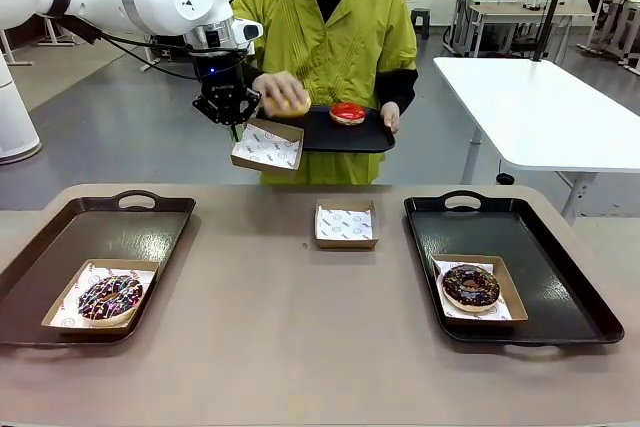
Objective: Individually package the donuts and arrange them on the tray.
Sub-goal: Place the picked Paper togo box on the Handle tray while simultaneously picking up another Paper togo box from the table with the other hand.
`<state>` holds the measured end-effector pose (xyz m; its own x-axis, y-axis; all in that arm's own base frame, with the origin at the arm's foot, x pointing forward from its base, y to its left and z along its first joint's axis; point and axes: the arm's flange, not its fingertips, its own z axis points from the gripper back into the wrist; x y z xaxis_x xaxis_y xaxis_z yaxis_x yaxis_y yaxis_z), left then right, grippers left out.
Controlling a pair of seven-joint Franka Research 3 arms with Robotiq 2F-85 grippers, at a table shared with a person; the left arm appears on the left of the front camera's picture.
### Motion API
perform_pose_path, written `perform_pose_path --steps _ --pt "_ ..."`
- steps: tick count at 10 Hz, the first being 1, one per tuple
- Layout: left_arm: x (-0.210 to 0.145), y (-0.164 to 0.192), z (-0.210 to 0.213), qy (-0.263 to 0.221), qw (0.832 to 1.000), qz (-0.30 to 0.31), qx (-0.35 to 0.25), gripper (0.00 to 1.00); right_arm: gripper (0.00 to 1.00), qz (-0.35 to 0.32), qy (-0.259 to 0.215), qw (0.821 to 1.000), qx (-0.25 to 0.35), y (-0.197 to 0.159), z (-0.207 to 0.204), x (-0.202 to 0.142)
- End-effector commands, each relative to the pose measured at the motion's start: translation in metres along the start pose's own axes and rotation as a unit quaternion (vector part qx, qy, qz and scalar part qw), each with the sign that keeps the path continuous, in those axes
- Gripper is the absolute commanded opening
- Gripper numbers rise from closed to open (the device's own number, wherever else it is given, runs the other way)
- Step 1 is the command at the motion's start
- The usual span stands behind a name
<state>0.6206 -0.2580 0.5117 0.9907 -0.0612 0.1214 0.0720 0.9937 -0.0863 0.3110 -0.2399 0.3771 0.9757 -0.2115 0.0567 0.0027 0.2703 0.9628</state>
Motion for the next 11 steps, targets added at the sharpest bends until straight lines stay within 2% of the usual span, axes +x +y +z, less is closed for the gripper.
perform_pose_path --steps 1,11 --pt "-0.0048 0.0023 0.0014 -0.001 1.000 -0.003 0.001 0.00 1.00 -0.005 0.001 1.000 0.002 -0.0001 0.0006 -0.0011" --pt "-0.0048 0.0023 0.0014 -0.001 1.000 -0.003 0.001 0.00 1.00 -0.005 0.001 1.000 0.002 -0.0001 0.0006 -0.0011"
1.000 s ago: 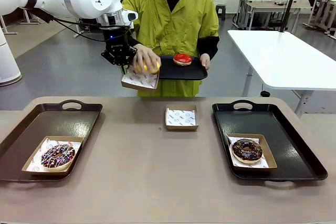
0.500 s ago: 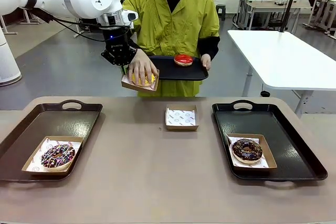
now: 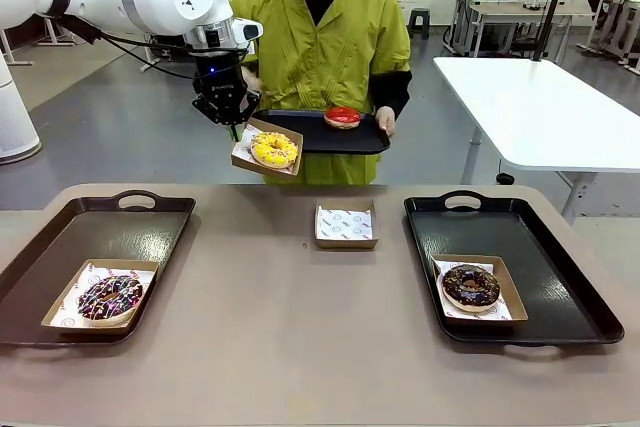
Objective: Individually package the donuts and arrange them on the tray.
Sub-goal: Place the picked Paper togo box on the Handle tray while simultaneously picking up another Paper togo box from the table with the other hand.
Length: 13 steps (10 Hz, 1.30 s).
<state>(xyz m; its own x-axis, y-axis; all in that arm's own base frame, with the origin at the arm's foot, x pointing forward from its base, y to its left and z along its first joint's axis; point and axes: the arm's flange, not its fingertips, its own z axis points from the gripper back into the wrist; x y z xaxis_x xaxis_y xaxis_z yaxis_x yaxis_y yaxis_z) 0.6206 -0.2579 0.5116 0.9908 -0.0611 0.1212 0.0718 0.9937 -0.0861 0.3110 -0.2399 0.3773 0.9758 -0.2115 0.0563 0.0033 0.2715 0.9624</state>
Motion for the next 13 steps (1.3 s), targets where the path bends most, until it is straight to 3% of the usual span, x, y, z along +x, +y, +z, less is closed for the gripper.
perform_pose_path --steps 1,4,6,9,13 --pt "-0.005 0.002 0.002 -0.001 1.000 -0.003 0.001 0.00 1.00 -0.004 0.001 1.000 0.003 0.000 0.001 -0.001" --pt "0.000 0.000 0.000 0.000 1.000 0.000 0.000 0.01 1.00 0.000 0.000 1.000 0.000 0.000 0.000 0.000" --pt "-0.023 0.033 0.021 0.005 1.000 -0.029 0.008 0.01 1.00 0.007 -0.004 0.998 -0.069 0.051 -0.046 0.025" --pt "-0.073 0.103 0.045 0.030 0.999 -0.021 0.015 0.01 1.00 0.005 0.000 0.985 -0.175 0.138 -0.126 0.067" --pt "-0.119 0.165 0.038 0.045 0.999 -0.001 0.023 0.01 1.00 0.038 -0.040 0.949 -0.310 0.197 -0.251 0.109"
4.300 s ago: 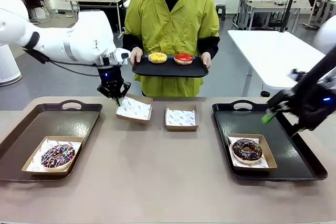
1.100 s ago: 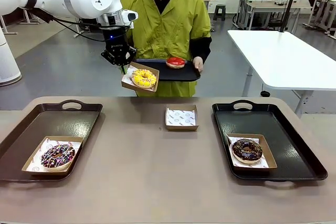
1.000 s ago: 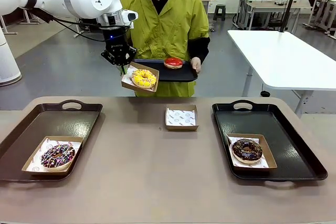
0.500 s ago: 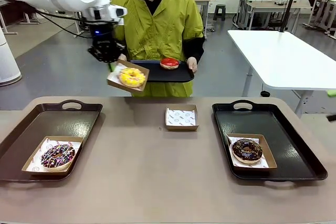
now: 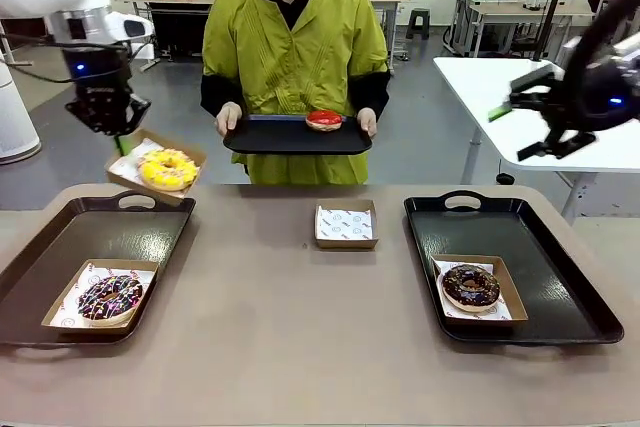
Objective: Individually package the donuts and arrange them on the tray.
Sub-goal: Place the picked Paper togo box on the Handle tray while simultaneously picking up another Paper togo box from the table with the other hand.
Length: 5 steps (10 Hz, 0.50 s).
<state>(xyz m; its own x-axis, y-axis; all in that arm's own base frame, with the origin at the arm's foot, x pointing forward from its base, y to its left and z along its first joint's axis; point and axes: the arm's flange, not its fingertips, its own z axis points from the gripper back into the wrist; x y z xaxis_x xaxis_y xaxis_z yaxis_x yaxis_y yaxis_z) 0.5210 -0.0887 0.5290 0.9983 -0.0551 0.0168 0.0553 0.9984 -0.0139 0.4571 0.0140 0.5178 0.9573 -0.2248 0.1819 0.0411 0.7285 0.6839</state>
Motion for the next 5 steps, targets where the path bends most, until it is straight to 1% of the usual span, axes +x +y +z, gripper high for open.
perform_pose_path --steps 1,3,5 --pt "-0.016 0.020 -0.012 -0.007 1.000 -0.004 -0.014 0.01 1.00 0.000 0.007 0.997 -0.082 0.020 -0.047 0.013" --pt "-0.022 0.046 -0.025 -0.007 1.000 0.010 -0.024 0.01 1.00 0.005 0.029 0.990 -0.139 0.034 -0.094 0.009" --pt "-0.024 0.061 -0.039 -0.007 0.999 0.016 -0.027 0.01 1.00 0.010 0.039 0.983 -0.178 0.038 -0.130 0.005"
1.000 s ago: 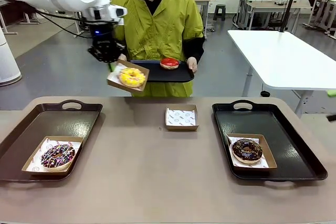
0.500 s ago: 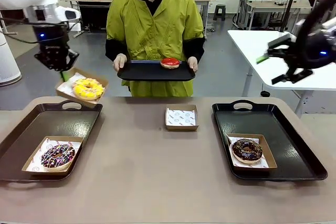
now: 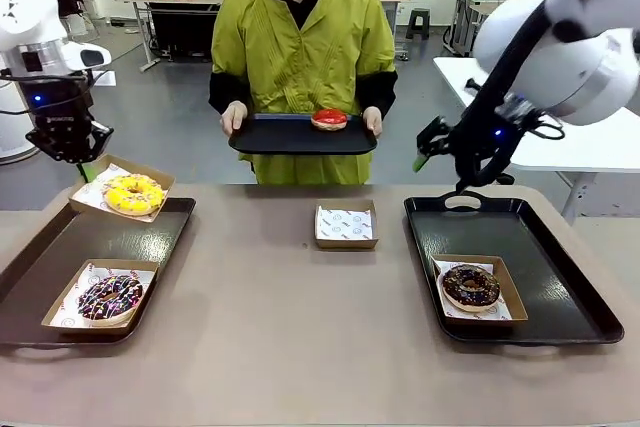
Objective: Individually package the donuts and arrange them on the tray.
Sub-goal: Place the picked Paper togo box on the Handle tray while simultaneously picking up another Paper togo box from the table with the other hand.
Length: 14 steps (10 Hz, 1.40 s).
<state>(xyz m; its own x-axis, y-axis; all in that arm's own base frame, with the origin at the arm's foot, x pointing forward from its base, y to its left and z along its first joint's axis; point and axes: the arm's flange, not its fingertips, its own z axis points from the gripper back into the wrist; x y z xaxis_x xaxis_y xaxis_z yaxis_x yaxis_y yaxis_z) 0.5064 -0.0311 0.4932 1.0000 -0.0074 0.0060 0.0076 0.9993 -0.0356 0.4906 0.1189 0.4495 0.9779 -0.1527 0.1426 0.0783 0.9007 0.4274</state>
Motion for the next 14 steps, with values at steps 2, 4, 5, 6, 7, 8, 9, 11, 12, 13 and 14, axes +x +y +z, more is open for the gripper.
perform_pose_path --steps 2,4,5,6,7,8,9,11,12,13,14 --pt "0.000 0.012 -0.011 -0.010 1.000 -0.006 -0.019 0.01 1.00 -0.008 0.015 0.999 -0.031 0.005 -0.009 0.004" --pt "0.000 0.006 -0.005 -0.001 1.000 0.002 -0.002 0.01 1.00 0.000 0.015 1.000 -0.024 0.002 -0.017 0.000" --pt "0.000 0.006 -0.005 -0.001 1.000 0.002 -0.002 0.01 1.00 0.000 0.015 1.000 -0.024 0.002 -0.017 0.000" --pt "0.000 0.006 -0.005 -0.001 1.000 0.002 -0.002 0.01 1.00 0.000 0.015 1.000 -0.024 0.002 -0.017 0.000" --pt "0.000 0.006 -0.005 -0.001 1.000 0.002 -0.002 0.01 1.00 0.000 0.015 1.000 -0.024 0.002 -0.017 0.000" --pt "0.000 0.006 -0.005 -0.001 1.000 0.002 -0.002 0.01 1.00 0.000 0.015 1.000 -0.024 0.002 -0.017 0.000" --pt "0.000 0.006 -0.005 -0.001 1.000 0.002 -0.002 0.01 1.00 0.000 0.015 1.000 -0.024 0.002 -0.017 0.000" --pt "0.001 0.006 -0.009 -0.001 1.000 0.001 -0.004 0.01 1.00 0.008 0.012 0.999 -0.051 0.010 -0.021 -0.001" --pt "0.012 0.016 -0.013 0.004 1.000 0.008 -0.001 0.01 1.00 0.021 0.011 0.996 -0.085 0.026 -0.028 0.005" --pt "0.014 0.028 -0.019 -0.001 1.000 0.015 -0.002 0.01 1.00 0.034 0.014 0.993 -0.115 0.043 -0.037 0.013" --pt "0.014 0.039 -0.023 -0.008 1.000 0.022 -0.006 0.01 1.00 0.040 0.014 0.990 -0.132 0.056 -0.045 0.021"
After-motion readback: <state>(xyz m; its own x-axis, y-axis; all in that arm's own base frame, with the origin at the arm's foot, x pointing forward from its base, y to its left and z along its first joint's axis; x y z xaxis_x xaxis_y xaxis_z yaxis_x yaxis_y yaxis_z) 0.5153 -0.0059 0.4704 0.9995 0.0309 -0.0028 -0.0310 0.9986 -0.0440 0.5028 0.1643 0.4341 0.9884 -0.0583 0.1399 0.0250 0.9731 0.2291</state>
